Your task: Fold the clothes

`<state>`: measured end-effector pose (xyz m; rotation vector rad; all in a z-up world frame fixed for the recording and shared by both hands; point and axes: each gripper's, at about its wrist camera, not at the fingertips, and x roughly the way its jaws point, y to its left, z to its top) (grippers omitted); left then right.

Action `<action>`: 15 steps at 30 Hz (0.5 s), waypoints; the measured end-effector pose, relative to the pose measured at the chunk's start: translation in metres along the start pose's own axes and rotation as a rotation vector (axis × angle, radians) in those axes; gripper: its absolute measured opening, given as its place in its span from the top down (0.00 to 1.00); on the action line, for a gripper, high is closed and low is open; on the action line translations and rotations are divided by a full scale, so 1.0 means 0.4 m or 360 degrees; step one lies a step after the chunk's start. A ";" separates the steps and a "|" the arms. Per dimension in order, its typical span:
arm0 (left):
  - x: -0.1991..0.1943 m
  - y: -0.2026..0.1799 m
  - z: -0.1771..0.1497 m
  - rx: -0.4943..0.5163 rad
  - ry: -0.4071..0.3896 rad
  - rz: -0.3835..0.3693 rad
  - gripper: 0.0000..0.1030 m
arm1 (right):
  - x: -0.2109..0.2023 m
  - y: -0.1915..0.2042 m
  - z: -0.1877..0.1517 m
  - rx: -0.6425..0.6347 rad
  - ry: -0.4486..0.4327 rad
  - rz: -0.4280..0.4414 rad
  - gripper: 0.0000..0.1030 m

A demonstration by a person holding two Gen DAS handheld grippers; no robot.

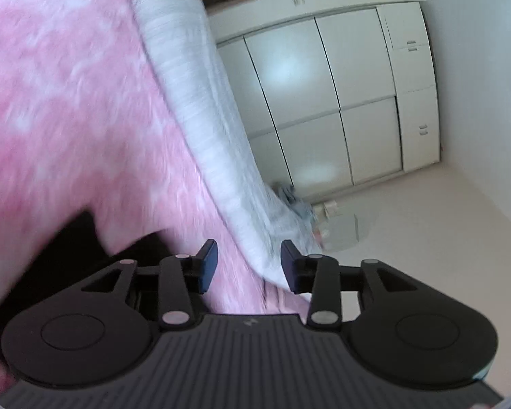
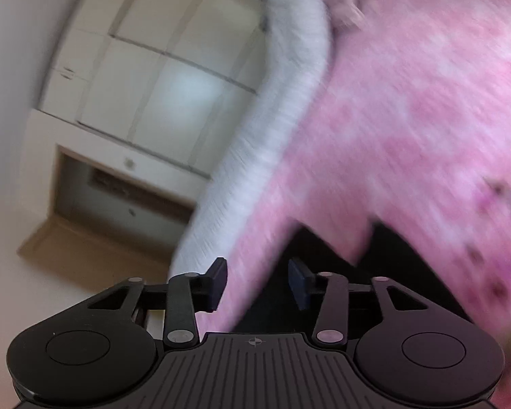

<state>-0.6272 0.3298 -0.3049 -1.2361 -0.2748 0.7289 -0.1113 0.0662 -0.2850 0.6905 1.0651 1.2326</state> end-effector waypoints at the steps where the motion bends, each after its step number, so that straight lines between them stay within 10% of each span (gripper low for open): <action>1: 0.018 -0.009 0.014 0.0066 -0.0003 0.0001 0.61 | 0.022 0.008 0.017 -0.0057 -0.0026 -0.0014 0.51; 15: 0.189 0.210 -0.053 0.0551 0.0295 0.0584 0.59 | 0.264 -0.211 -0.003 -0.0747 0.0380 -0.0653 0.47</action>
